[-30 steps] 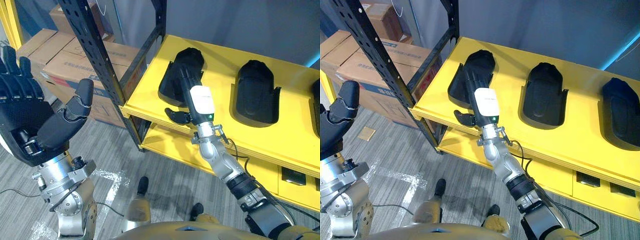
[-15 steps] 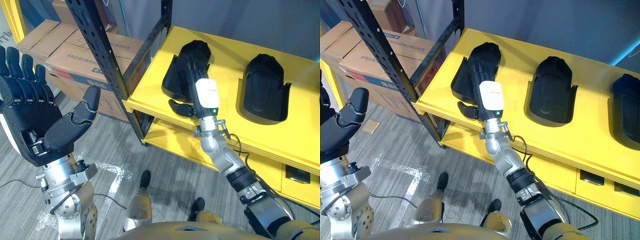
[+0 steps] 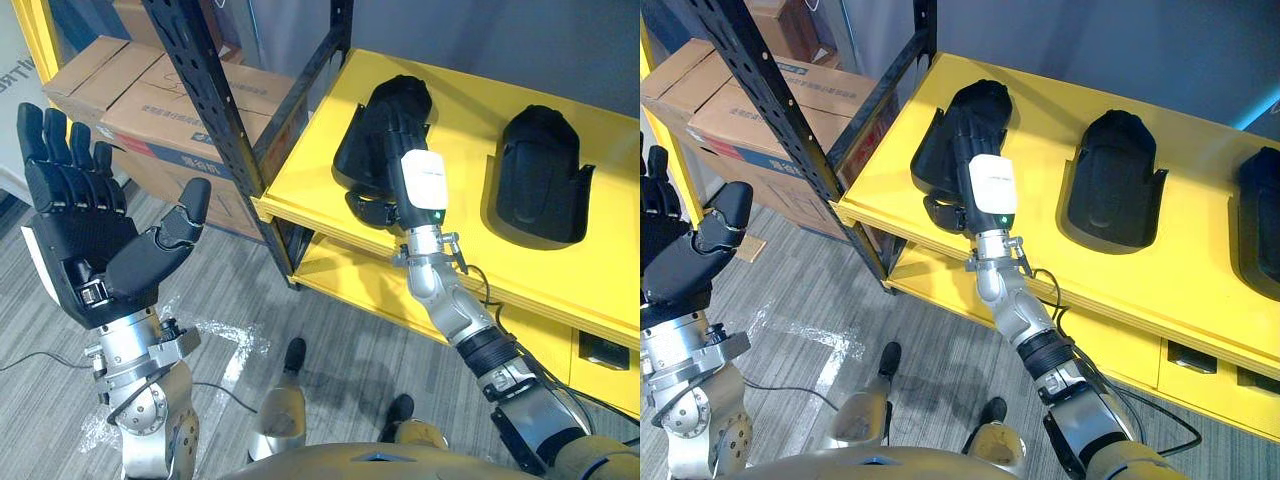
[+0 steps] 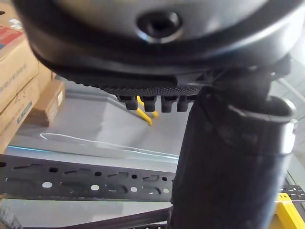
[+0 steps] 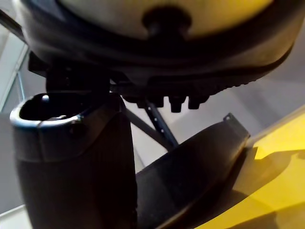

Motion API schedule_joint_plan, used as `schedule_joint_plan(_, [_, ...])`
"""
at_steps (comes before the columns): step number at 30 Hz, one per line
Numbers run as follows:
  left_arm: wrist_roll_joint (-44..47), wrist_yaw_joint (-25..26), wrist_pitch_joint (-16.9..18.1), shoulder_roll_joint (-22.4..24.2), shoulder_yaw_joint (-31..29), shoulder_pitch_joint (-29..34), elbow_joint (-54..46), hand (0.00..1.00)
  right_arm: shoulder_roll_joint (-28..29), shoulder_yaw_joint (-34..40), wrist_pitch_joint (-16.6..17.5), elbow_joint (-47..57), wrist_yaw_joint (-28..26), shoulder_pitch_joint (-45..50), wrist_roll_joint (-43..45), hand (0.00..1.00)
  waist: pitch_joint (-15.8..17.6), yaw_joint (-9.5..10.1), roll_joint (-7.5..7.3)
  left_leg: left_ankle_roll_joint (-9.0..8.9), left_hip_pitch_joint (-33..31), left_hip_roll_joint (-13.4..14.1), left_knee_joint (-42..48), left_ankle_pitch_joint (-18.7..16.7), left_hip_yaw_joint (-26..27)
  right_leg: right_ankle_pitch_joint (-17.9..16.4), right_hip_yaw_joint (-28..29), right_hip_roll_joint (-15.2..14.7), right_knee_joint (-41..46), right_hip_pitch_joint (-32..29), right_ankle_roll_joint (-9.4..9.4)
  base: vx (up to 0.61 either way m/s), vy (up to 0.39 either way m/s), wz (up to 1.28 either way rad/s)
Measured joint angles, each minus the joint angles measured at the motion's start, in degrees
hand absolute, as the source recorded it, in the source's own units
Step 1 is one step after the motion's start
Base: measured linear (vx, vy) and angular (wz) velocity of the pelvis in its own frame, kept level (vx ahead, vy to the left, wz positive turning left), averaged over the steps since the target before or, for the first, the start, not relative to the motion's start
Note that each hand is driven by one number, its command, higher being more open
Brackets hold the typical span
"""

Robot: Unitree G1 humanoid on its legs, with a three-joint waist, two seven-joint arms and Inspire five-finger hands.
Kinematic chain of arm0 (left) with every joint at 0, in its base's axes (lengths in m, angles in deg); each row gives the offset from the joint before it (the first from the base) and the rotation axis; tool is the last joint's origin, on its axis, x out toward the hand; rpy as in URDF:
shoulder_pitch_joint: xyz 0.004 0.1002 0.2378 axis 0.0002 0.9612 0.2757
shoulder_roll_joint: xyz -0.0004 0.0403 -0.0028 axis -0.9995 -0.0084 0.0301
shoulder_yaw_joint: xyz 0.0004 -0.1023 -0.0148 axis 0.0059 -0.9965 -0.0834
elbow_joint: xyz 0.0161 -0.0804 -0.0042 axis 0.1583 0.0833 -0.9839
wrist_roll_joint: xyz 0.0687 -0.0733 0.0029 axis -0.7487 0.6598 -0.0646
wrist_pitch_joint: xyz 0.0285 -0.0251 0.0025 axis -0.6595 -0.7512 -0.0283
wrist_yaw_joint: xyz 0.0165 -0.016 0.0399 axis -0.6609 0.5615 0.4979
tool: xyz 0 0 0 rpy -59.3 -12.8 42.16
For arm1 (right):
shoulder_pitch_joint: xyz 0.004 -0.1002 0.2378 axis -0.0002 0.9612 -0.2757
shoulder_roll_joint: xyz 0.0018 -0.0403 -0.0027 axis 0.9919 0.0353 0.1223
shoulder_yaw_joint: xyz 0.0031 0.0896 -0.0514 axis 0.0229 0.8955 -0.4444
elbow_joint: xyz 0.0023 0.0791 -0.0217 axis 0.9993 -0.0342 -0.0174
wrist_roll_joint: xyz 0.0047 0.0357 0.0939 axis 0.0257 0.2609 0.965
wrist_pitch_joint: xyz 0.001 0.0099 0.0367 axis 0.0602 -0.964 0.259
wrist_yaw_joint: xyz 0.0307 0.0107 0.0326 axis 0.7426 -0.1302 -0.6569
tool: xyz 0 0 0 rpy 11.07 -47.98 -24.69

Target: Walk over and take three plastic housings, then place them on the shelf

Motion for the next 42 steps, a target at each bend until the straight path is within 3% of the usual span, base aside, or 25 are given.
schedule_joint_plan(12, [0.0,1.2,-1.6,0.0,1.2,2.0,1.5,1.0,0.0,1.2,-0.3,-0.7,0.0,-0.2,1.0,1.0,0.1,-0.01,0.15,0.27,0.1,-0.4,0.0,0.1,0.1,-0.1,0.0,-0.5,0.5,-0.1,0.09,-0.02,-0.032,0.0])
schedule_joint_plan(20, [0.0,2.5,-1.6,0.0,1.0,1.9,3.0,1.0,0.1,2.1,3.1,-0.2,0.0,1.8,1.5,1.0,0.0,0.01,0.12,0.61,1.1,-0.6,0.0,-0.3,0.8,0.0,0.4,-0.7,-0.1,0.8,0.1,0.0,-0.014,-0.03])
schedule_joint_plan(23, [0.0,4.1,-1.6,0.3,0.2,1.9,5.2,1.0,0.4,2.3,5.4,9.4,-0.3,8.6,7.0,1.0,-0.2,-0.01,-0.08,0.96,2.0,-0.6,0.0,-0.8,2.8,0.6,1.9,-0.7,-1.0,0.9,0.42,0.03,-0.025,-0.28])
schedule_joint_plan(26, [-0.6,6.4,-1.6,0.4,-1.5,1.7,6.5,1.0,1.8,3.4,8.0,18.2,-0.4,14.9,10.1,1.0,-1.4,-1.48,-1.24,0.67,3.2,-0.3,0.0,-1.1,5.2,1.1,4.3,-0.7,-1.8,1.0,1.24,0.07,-0.025,-0.38])
schedule_joint_plan(28, [-2.6,7.6,-1.6,0.4,-1.7,0.6,7.7,1.0,2.9,6.7,10.1,21.9,-0.4,17.8,12.6,1.0,-2.7,-2.2,-2.0,0.45,4.3,-0.2,0.0,-1.3,6.8,1.2,5.3,-0.7,-1.8,1.4,1.33,0.06,-0.023,-0.31])
schedule_joint_plan(29, [-5.0,9.2,-2.5,0.4,-2.0,-0.4,8.3,1.0,3.3,9.9,13.0,23.7,0.0,18.8,14.7,1.0,-3.6,-2.95,-2.43,0.22,5.3,0.0,0.0,-1.5,8.2,1.2,6.2,-0.6,-1.8,1.8,1.32,0.05,-0.016,-0.33])
schedule_joint_plan(34, [-10.0,12.7,-5.3,0.4,-5.4,-1.2,11.3,1.0,3.6,20.5,20.3,31.9,0.2,25.1,22.0,1.0,-6.6,-4.87,-2.02,-0.42,8.0,0.9,0.0,-3.3,11.7,1.0,9.6,0.0,-2.0,2.2,1.03,-0.01,-0.013,-0.35])
schedule_joint_plan(37, [-10.5,14.8,-6.4,0.9,-10.4,-0.7,13.3,1.0,4.9,29.3,21.7,33.6,-2.6,30.3,28.8,1.0,-8.6,-6.29,-1.83,-0.38,8.4,1.6,0.0,-4.0,13.1,1.0,10.8,0.7,-3.3,2.2,0.86,-0.03,-0.026,-0.28])
schedule_joint_plan(42, [-8.4,17.0,-6.4,3.0,-17.4,0.0,17.0,1.0,7.5,42.5,20.5,33.6,-5.3,38.7,35.9,1.0,-9.8,-7.99,-0.7,-0.79,8.8,2.4,0.0,-4.5,14.9,1.4,12.6,1.7,-4.8,2.1,0.84,0.0,-0.028,-0.19])
